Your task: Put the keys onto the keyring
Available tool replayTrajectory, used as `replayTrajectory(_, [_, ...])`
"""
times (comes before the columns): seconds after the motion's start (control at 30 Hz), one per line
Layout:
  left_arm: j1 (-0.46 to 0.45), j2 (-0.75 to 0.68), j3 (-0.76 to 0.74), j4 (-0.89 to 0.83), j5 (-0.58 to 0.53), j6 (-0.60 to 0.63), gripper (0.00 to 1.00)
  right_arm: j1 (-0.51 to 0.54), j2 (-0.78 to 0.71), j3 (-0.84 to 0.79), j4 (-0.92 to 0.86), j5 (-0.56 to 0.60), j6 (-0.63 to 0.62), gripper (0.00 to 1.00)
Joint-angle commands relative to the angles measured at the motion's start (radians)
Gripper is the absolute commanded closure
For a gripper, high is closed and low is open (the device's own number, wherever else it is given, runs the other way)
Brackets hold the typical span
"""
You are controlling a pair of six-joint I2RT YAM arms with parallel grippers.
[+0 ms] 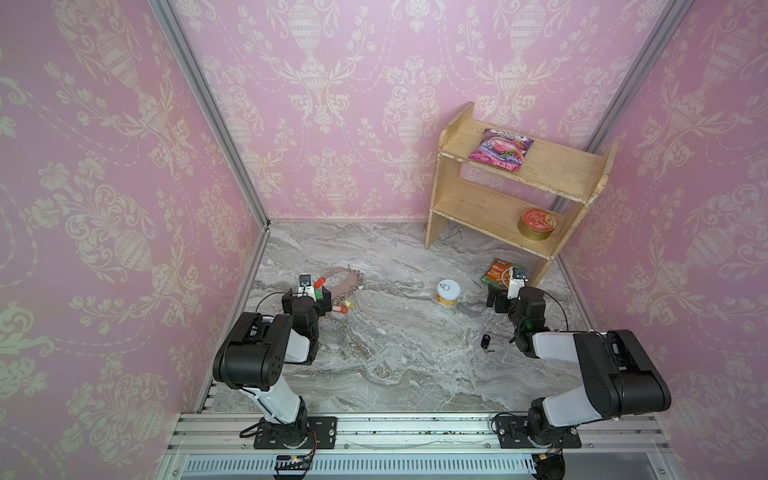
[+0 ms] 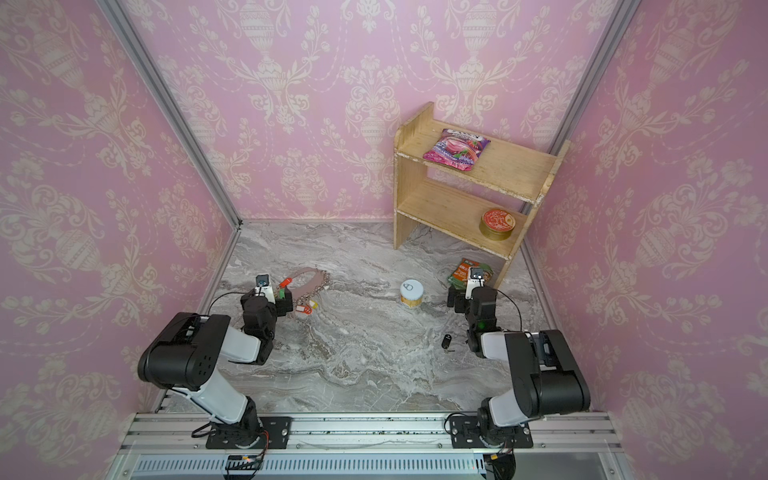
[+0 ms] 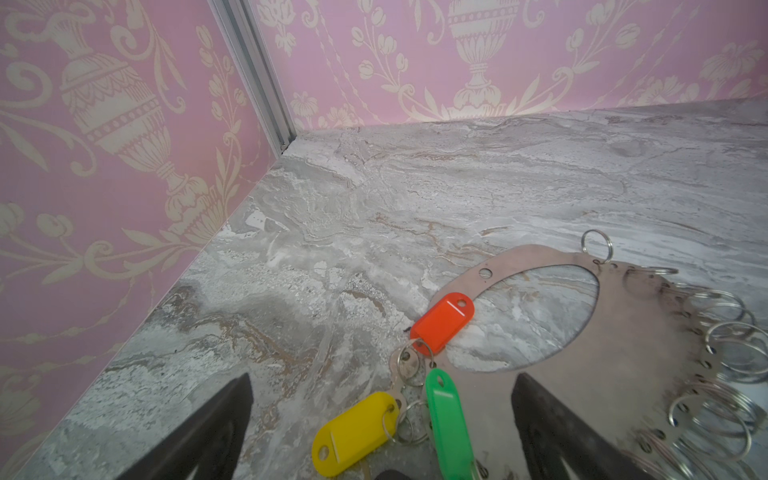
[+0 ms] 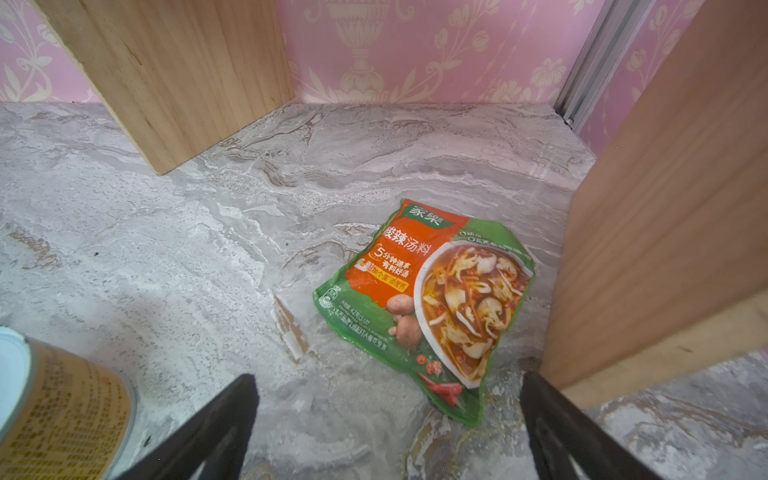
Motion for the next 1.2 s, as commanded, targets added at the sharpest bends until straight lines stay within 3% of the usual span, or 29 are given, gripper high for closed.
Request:
replayTrajectory(0.0, [0.004,-0.014,0.017,-0.021,-0.026,-0.021,0.01,-0.001,0.007,0.017,-0.008,0.015,0.023,0.00])
replayTrajectory(0.2, [0.004,-0.018,0.011,-0.010,-0.025,-0.017,0.01,0.001,-0.001,0.019,-0.010,0.014,0.019,0.00])
replayTrajectory(0.27, [-0.001,-0.049,-0.010,-0.001,-0.012,-0.010,0.01,0.009,-0.065,0.073,-0.156,0.012,0.009,0.00])
replayTrajectory(0.33, [-0.013,-0.092,-0.021,-0.004,-0.042,0.004,0.01,0.018,-0.126,0.174,-0.415,0.069,0.054,0.00])
replayTrajectory(0.4, [-0.063,-0.177,0.033,-0.189,-0.096,0.049,0.01,0.028,-0.171,0.223,-0.558,0.072,0.096,0.00])
replayTrajectory(0.5, [-0.078,-0.273,0.217,-0.632,-0.039,0.005,0.01,0.078,-0.258,0.244,-0.690,0.097,0.123,0.00])
replayTrajectory(0.6, [-0.082,-0.283,0.317,-0.785,0.036,-0.050,0.01,0.106,-0.324,0.279,-0.824,0.060,0.161,0.00])
replayTrajectory(0.9, [-0.121,-0.070,0.645,-1.149,0.300,-0.193,0.01,0.185,-0.394,0.397,-1.118,-0.039,0.198,0.00])
replayTrajectory(1.17, [-0.151,0.137,0.862,-1.351,0.336,-0.249,0.01,0.228,-0.409,0.451,-1.194,-0.064,0.207,0.00])
